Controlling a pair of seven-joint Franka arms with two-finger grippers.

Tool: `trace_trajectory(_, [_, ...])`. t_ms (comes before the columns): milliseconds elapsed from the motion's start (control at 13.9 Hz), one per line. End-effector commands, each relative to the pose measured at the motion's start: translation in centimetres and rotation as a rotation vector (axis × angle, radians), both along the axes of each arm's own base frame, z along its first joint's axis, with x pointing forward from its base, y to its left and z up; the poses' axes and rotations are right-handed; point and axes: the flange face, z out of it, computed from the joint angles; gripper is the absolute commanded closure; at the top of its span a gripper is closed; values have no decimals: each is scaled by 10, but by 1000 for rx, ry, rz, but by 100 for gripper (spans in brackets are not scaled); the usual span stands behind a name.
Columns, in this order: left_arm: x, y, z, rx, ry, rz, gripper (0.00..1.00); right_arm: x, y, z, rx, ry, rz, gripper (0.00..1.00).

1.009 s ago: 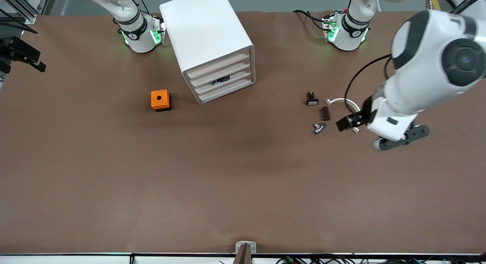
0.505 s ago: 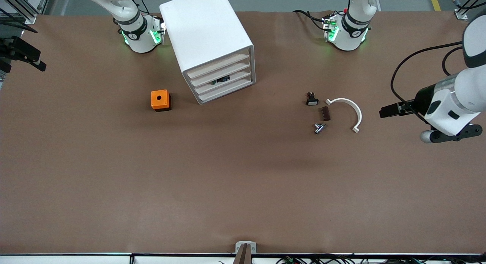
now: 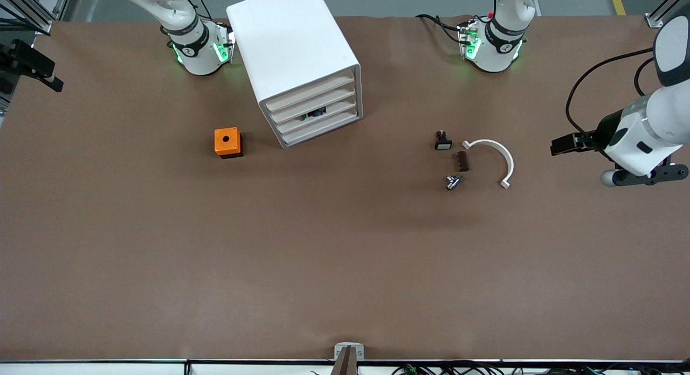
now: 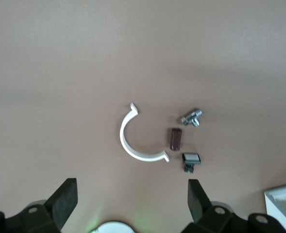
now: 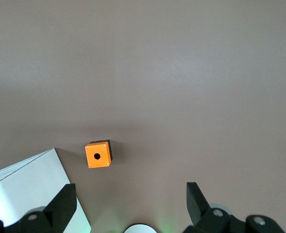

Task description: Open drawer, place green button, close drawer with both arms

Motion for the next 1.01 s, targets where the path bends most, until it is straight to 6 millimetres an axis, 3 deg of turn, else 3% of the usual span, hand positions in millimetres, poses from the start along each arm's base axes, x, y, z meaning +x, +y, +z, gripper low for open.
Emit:
trace_trajectory(0, [-25, 20, 15, 15, -96, 11, 0, -5, 5, 0, 13, -2, 16, 0])
trace_trajectory(432, [-19, 22, 62, 11, -189, 15, 0, -5, 3, -1, 13, 1, 11, 0])
trace_trajectory(937, [-12, 21, 87, 10, -240, 20, 0, -4, 1, -2, -2, 0, 18, 0])
